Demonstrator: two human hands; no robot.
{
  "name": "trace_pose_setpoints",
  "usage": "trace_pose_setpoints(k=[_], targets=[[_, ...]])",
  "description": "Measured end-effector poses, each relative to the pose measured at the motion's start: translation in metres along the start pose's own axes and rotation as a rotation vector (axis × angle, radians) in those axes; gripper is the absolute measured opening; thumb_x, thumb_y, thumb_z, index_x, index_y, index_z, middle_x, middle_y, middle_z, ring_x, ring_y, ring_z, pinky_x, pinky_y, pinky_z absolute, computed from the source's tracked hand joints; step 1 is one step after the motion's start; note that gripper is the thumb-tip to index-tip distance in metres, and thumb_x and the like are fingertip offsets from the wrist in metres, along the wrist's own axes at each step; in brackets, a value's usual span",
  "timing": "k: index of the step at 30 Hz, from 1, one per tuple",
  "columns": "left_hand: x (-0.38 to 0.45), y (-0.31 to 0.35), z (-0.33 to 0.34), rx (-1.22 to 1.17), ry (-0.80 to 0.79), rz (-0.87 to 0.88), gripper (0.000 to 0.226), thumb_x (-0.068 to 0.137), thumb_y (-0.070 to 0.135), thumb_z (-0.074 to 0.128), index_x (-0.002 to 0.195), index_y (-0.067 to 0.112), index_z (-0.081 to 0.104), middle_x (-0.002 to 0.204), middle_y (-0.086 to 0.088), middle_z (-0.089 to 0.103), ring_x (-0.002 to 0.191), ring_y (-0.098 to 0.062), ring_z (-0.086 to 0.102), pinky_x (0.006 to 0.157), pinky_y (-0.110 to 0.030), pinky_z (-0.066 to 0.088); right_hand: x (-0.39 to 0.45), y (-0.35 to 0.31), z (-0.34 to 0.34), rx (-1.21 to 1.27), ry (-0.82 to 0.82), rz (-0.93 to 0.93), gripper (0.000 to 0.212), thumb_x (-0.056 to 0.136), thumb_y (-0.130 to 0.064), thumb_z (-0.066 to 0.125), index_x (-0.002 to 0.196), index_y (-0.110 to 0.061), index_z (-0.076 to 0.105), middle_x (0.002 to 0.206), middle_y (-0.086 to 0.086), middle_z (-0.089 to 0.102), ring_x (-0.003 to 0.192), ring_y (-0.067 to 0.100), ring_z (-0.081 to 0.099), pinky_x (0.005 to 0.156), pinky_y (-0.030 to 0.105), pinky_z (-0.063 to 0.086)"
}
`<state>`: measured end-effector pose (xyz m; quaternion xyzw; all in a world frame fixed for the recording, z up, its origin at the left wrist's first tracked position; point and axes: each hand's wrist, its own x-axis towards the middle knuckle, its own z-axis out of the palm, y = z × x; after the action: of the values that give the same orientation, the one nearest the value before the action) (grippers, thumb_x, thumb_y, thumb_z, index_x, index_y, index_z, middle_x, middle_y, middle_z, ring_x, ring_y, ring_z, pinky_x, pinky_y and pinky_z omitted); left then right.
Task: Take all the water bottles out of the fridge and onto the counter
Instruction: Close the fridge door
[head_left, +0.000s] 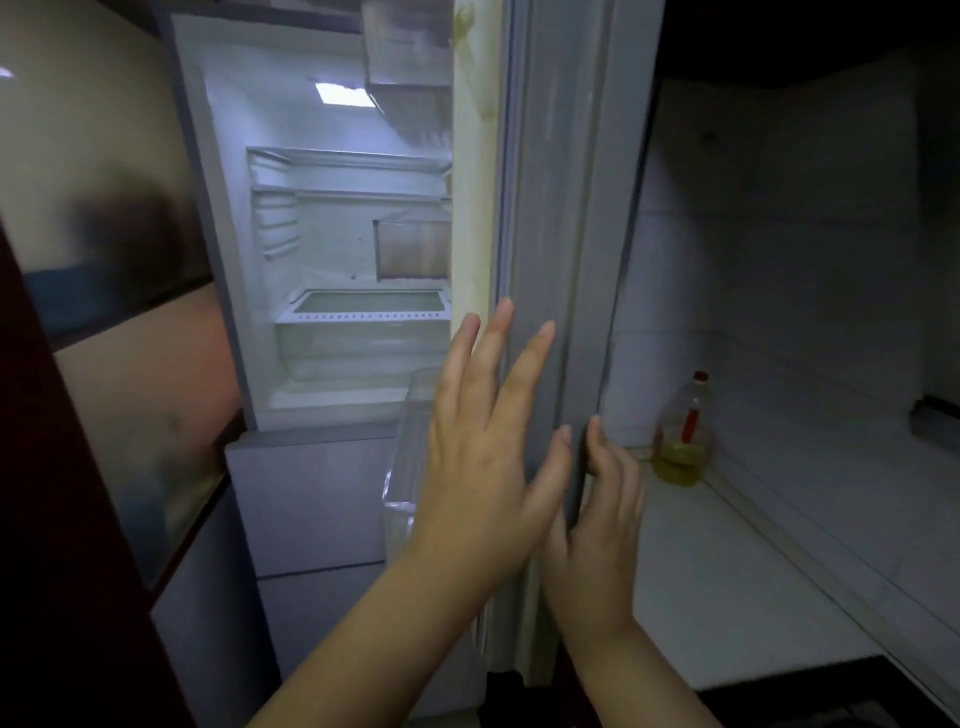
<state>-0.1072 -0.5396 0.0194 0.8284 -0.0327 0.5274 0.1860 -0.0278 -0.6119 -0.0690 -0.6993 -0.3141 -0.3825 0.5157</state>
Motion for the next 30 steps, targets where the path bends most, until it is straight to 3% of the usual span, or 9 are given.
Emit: trace_pose_setpoints(k=[3,6,9,12,16,21,24,27,30], targets=[[0.005,-0.018,-0.024,0.051,0.036,0.009,0.064,0.092,0.025,0.05,0.149,0.016,0.025,0.159,-0.005,0.013,0.149,-0.024,0.005,0.119,-0.03,0.006,-0.007,-0.024,0.03,0.097,0.0,-0.056,0.058,0.094,-0.033,0.052,0.147,-0.023,0.03,0.129,0.002,0.046,0.117,0.018,0.047,0.101,0.035,0.041],[0.006,-0.037,-0.045,0.101,0.003,-0.02,0.066,0.094,0.024,0.05,0.151,0.019,0.017,0.161,-0.006,0.007,0.149,-0.022,0.005,0.12,-0.033,0.009,-0.014,-0.051,0.065,0.092,0.009,-0.098,0.054,0.099,-0.032,0.045,0.148,-0.017,0.029,0.127,-0.008,0.042,0.113,0.016,0.045,0.107,0.026,0.031],[0.005,-0.06,-0.063,0.138,-0.052,-0.083,0.071,0.095,0.022,0.053,0.153,0.024,0.011,0.163,-0.003,-0.005,0.148,-0.014,0.002,0.117,-0.027,0.01,-0.018,-0.08,0.097,-0.106,-0.086,-0.086,0.05,0.105,-0.033,0.027,0.143,-0.001,0.035,0.129,0.005,0.048,0.114,0.022,0.042,0.113,0.019,0.011],[0.004,-0.085,-0.08,0.196,-0.069,-0.115,0.071,0.096,0.02,0.052,0.154,0.025,0.011,0.162,-0.001,-0.011,0.146,-0.008,-0.002,0.111,-0.015,0.002,-0.019,-0.103,0.124,-0.1,-0.167,-0.047,0.05,0.1,-0.026,0.042,0.137,0.007,0.045,0.129,0.018,0.055,0.118,0.023,0.041,0.114,0.02,0.01],[0.007,-0.119,-0.099,0.274,-0.069,-0.148,0.073,0.098,0.018,0.051,0.154,0.026,0.006,0.16,0.004,-0.015,0.148,-0.017,0.005,0.109,-0.015,0.01,-0.022,-0.118,0.153,0.046,-0.226,-0.011,0.054,0.094,-0.029,0.041,0.146,-0.015,0.035,0.136,0.008,0.047,0.123,0.011,0.035,0.111,0.019,0.019],[0.01,-0.16,-0.109,0.291,-0.037,-0.185,0.079,0.094,0.007,0.058,0.154,0.019,0.008,0.161,-0.006,-0.014,0.149,-0.025,0.002,0.099,0.005,-0.006,-0.025,-0.117,0.186,0.216,-0.307,-0.013,0.083,0.086,-0.019,0.069,0.148,-0.034,0.017,0.147,-0.004,0.029,0.134,0.0,0.021,0.113,0.032,0.029],[0.013,-0.184,-0.113,0.293,-0.012,-0.196,0.082,0.094,0.008,0.059,0.15,0.023,0.0,0.157,-0.003,-0.019,0.149,-0.027,0.002,0.107,-0.005,0.0,-0.021,-0.106,0.198,0.209,-0.359,0.011,0.087,0.085,-0.035,0.07,0.151,-0.03,0.014,0.156,-0.007,0.018,0.143,0.003,0.015,0.116,0.035,0.025],[0.017,-0.205,-0.112,0.306,0.029,-0.22,0.082,0.092,0.001,0.058,0.151,0.017,0.003,0.153,-0.003,-0.022,0.149,-0.029,0.0,0.113,-0.021,0.01,-0.01,-0.094,0.208,0.13,-0.445,-0.052,0.084,0.09,-0.048,0.057,0.153,-0.032,0.004,0.163,-0.007,0.004,0.148,0.006,0.006,0.118,0.032,0.016],[0.022,-0.227,-0.11,0.309,0.083,-0.243,0.083,0.087,-0.011,0.055,0.152,0.011,0.008,0.154,-0.009,-0.02,0.149,-0.031,-0.003,0.111,-0.01,0.003,0.004,-0.081,0.223,0.079,-0.504,-0.093,0.085,0.092,-0.048,0.055,0.154,-0.032,-0.002,0.163,-0.009,-0.008,0.15,0.006,-0.005,0.119,0.032,0.009]])
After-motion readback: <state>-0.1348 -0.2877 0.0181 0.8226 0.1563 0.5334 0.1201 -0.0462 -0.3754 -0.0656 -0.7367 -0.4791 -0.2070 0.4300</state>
